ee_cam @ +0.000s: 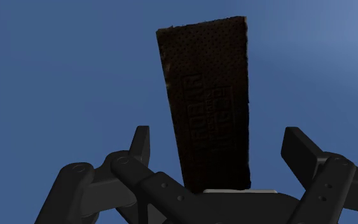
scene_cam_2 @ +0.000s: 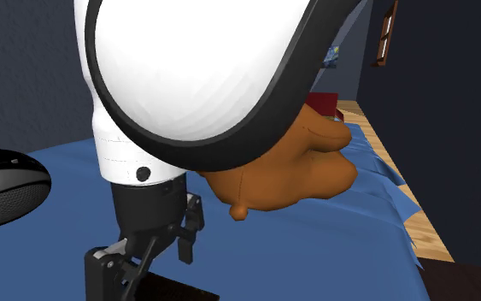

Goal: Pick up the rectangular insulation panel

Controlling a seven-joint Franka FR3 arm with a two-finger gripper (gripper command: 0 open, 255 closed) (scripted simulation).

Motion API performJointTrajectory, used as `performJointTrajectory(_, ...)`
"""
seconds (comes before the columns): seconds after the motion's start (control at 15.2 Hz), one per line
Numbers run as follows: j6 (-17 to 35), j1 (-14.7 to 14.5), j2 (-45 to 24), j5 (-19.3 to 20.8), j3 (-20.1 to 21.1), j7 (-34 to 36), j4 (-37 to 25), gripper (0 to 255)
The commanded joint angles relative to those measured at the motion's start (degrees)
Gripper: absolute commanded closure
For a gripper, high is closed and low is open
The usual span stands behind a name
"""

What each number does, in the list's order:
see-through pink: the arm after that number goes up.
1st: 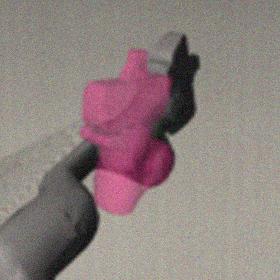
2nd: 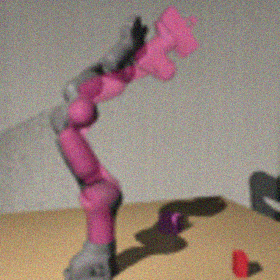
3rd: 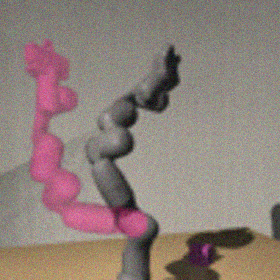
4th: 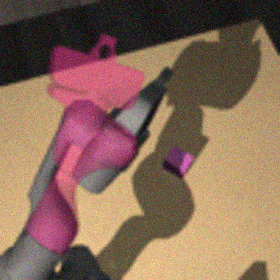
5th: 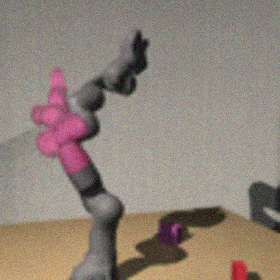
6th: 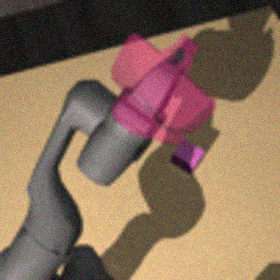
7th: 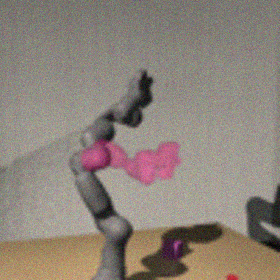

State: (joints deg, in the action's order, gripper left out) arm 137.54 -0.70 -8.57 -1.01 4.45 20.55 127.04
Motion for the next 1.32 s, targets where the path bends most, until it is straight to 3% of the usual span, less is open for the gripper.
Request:
performJointTrajectory(0.0,1.45,-0.02,-1.16,0.11,-0.03,0.06,0.28,0)
performJointTrajectory(0.33,3.28,-0.06,-2.58,0.23,-0.06,0.12,0.69,0)
performJointTrajectory(0.4,3.27,-0.06,-2.52,0.22,-0.06,0.11,0.74,255)
performJointTrajectory(0.99,3.28,-0.06,-2.58,0.23,-0.06,0.12,0.69,255)
performJointTrajectory(1.25,0.43,-0.01,-0.40,0.04,-0.01,0.04,0.01,255)
